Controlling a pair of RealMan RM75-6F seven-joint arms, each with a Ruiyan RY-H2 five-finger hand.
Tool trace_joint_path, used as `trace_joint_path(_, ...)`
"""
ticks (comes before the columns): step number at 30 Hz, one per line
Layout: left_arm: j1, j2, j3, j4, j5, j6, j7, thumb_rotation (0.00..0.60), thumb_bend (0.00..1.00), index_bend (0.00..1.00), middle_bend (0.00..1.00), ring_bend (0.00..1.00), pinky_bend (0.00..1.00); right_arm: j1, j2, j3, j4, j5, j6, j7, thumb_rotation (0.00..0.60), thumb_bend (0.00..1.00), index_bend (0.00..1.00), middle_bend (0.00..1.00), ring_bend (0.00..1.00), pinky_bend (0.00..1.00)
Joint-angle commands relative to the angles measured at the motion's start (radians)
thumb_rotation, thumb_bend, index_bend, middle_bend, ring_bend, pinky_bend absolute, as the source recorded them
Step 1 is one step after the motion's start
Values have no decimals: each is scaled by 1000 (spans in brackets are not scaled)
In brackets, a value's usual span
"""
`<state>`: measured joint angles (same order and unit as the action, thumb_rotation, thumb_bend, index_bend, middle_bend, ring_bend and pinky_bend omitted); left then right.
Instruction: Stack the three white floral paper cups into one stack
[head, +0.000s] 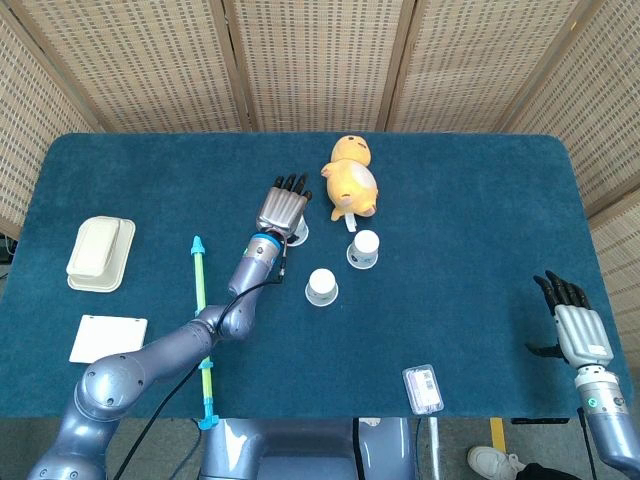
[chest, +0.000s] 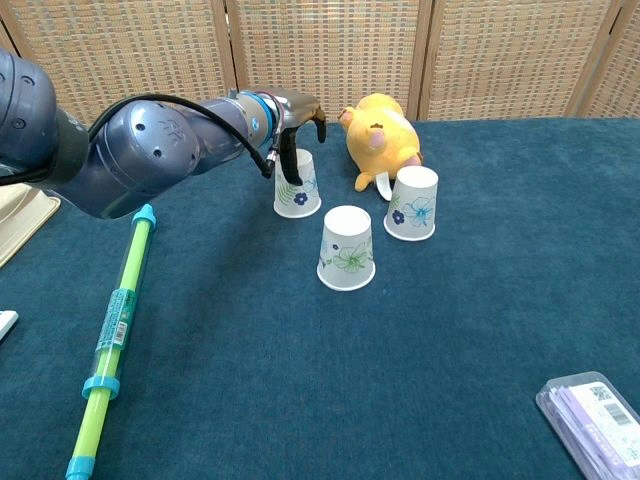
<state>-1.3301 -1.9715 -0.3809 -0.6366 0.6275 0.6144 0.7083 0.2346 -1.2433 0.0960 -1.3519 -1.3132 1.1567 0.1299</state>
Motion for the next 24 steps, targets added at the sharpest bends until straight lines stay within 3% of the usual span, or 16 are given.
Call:
trace_joint_path(1,-13,-27,7,45,1,-20,-1,600,237,309,0,0,91,-1,0,1,2,1,2,2,600,128,0,0,0,0)
trace_joint_path(10,-2,-46,15,104,22,-35,-24,600,240,348,0,0,98,-4,-2,4,5,-1,12,4,600,128,0,0,0,0)
trace_joint_path(14,12,-38,19,100,31,-32,-32,600,290,395,0,0,98,-4,-3,3,3,-3,13,1,600,128,0,0,0,0)
trace_joint_path(24,53,-10,31,47,60,-3,-47,600,296,438,0,0,98,-4,-3,2,-6,-13,21,-4,600,128,0,0,0,0)
